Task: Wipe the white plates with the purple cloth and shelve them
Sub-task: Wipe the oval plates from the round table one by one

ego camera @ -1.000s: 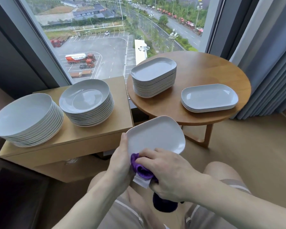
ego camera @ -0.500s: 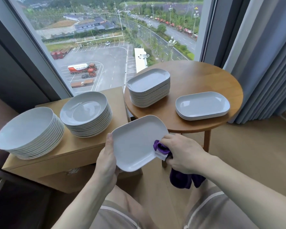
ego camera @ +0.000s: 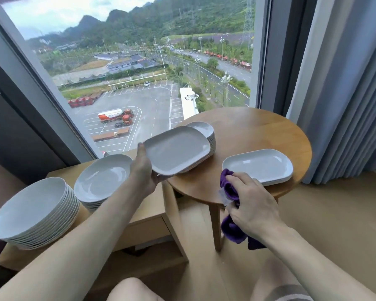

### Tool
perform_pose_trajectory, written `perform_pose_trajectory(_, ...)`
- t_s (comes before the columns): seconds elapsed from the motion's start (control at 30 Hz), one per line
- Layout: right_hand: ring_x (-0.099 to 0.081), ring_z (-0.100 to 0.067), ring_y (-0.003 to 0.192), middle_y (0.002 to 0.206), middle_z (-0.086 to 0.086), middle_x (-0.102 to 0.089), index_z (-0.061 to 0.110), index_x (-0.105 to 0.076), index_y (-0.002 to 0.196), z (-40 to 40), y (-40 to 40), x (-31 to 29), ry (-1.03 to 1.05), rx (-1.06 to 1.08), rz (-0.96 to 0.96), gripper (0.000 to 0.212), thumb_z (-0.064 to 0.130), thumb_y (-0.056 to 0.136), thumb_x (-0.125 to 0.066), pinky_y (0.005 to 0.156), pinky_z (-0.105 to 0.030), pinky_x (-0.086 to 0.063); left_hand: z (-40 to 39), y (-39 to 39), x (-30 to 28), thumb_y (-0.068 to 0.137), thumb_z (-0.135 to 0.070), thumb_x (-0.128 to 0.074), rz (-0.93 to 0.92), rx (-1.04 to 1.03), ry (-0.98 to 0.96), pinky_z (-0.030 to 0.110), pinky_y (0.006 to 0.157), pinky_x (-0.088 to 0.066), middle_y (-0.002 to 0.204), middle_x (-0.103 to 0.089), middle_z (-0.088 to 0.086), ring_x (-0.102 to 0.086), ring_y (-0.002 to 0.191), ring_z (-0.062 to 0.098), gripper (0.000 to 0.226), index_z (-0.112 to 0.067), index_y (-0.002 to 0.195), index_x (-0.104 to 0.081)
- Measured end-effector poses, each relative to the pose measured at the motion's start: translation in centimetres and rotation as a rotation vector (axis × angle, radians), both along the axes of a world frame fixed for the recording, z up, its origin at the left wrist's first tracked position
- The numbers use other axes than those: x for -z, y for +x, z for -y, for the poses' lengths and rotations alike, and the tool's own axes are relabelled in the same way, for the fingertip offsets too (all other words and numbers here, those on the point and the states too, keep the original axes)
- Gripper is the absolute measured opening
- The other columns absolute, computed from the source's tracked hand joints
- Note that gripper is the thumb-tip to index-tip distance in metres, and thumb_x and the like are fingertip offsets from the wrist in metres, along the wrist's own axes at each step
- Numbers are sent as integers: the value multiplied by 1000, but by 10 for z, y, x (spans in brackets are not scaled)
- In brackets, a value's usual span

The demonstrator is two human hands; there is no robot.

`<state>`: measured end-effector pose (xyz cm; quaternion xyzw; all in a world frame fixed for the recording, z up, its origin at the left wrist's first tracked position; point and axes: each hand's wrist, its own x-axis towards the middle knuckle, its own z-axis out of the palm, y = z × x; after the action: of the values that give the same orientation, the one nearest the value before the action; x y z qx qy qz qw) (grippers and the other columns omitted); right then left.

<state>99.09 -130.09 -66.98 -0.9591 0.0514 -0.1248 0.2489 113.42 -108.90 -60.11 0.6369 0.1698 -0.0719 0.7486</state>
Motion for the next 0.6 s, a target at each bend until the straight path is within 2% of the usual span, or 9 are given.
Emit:
perform_pose_trajectory(0.1,-52,-21,111,136,14,-50,26,-53,137,5,0,-2,36,1,10,56,22,82,-65,88,-34,-51,13,47,-3,105,-58,-41,1,47,44,57,71,-63,123,-72,14,-73,103,38,52,-19,133,-61)
perform_pose_trajectory(0.2,-52,-21,112,135,14,-50,26,-54,135,9,-1,-2,56,-7,18,53,24,83,-65,90,-34,-51,27,76,-3,108,-54,-35,1,45,37,59,72,-63,119,-69,16,-71,103,40,50,-15,133,-56)
perform_pose_trajectory(0.3,-50,-18,114,138,15,-48,28,-51,138,16,2,-4,66,3,27,54,27,86,-64,91,-31,-49,36,97,3,109,-48,-39,-16,46,43,50,58,-63,124,-67,18,-71,101,41,47,-12,135,-54)
perform_pose_trajectory(0.37,-50,-17,114,138,16,-47,29,-51,138,21,3,-4,76,22,35,53,27,87,-64,91,-29,-48,39,109,7,108,-50,-38,-36,17,82,46,51,-62,121,-67,22,-72,91,43,50,-8,134,-49)
perform_pose_trajectory(0.4,-50,-17,114,137,17,-48,29,-51,138,23,4,-4,84,36,40,53,27,87,-64,90,-28,-47,41,110,8,108,-52,-37,-45,15,131,44,48,-62,115,-67,22,-72,82,41,50,-9,132,-46)
perform_pose_trajectory(0.47,-49,-16,113,135,17,-48,30,-50,137,27,5,-4,96,60,41,51,27,87,-63,87,-27,-46,42,111,9,107,-54,-34,-36,25,382,37,47,-60,108,-64,19,-68,71,35,52,-9,130,-46)
perform_pose_trajectory(0.53,-48,-15,112,132,18,-49,30,-49,134,31,6,-3,99,74,30,48,28,88,-63,85,-28,-46,40,113,13,107,-50,-32,56,84,691,39,58,-58,115,-61,21,-66,87,38,53,-5,127,-51)
perform_pose_trajectory(0.6,-48,-15,110,128,18,-50,30,-49,127,33,6,-2,114,92,20,41,27,88,-62,84,-29,-45,34,118,19,101,-53,-33,111,159,864,43,73,-52,127,-59,26,-63,110,45,58,-2,124,-50)
